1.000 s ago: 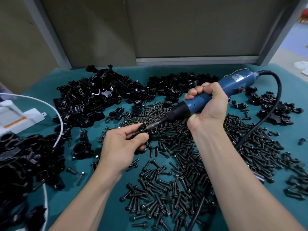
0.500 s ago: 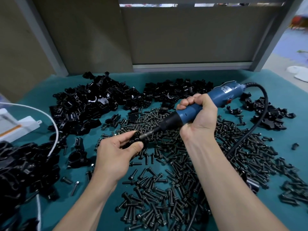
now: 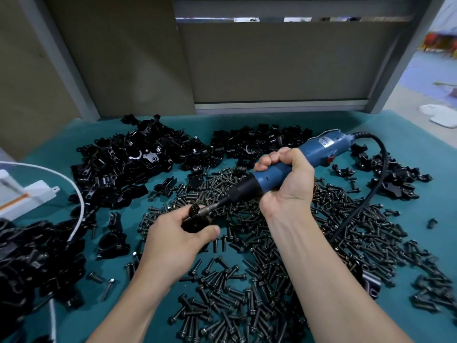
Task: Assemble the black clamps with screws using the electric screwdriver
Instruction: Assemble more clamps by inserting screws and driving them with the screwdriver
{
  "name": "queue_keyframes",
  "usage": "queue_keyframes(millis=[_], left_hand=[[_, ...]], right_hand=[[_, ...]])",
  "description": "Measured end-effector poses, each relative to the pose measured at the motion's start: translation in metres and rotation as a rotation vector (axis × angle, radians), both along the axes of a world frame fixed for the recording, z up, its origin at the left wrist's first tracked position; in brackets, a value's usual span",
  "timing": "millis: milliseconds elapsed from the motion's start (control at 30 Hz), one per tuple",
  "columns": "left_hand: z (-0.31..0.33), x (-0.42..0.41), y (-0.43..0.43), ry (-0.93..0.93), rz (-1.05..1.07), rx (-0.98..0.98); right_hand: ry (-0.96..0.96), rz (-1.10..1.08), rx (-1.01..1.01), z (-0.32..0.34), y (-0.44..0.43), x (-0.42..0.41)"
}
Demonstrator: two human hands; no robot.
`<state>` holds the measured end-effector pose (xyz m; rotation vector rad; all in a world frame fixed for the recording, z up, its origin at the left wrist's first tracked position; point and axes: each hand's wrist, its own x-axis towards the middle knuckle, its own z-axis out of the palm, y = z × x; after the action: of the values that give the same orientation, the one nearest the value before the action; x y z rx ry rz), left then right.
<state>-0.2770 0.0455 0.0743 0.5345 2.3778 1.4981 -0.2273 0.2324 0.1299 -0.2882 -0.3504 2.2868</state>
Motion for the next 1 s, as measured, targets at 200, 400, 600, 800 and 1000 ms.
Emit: queue_keyframes(millis=[200,400,600,800,1000], left_hand=[[0.004,0.003,0.002,0.011,0.096,-0.069],[0.007,0.005,0.002,-0.01,0.147,-0.056],[0.001,0.005,0.003,-0.033,0.157,-0.04],[0.0,0.005,0.004,-0.117,0.113,0.043],[-0.002,0.004,0.002,-0.122,0.093,0.033]], right_hand=[[0.003,0.015,0.017,0.0,-0.004,0.0],[0.003,0.027,0.008,-0.001,-0.008,-0.001],[0.004,0.042,0.052,0.001,-0.01,0.0],[0.071,0.061,0.174,0.011,-0.011,0.0],[0.024,0.078,0.161,0.007,-0.012,0.001]])
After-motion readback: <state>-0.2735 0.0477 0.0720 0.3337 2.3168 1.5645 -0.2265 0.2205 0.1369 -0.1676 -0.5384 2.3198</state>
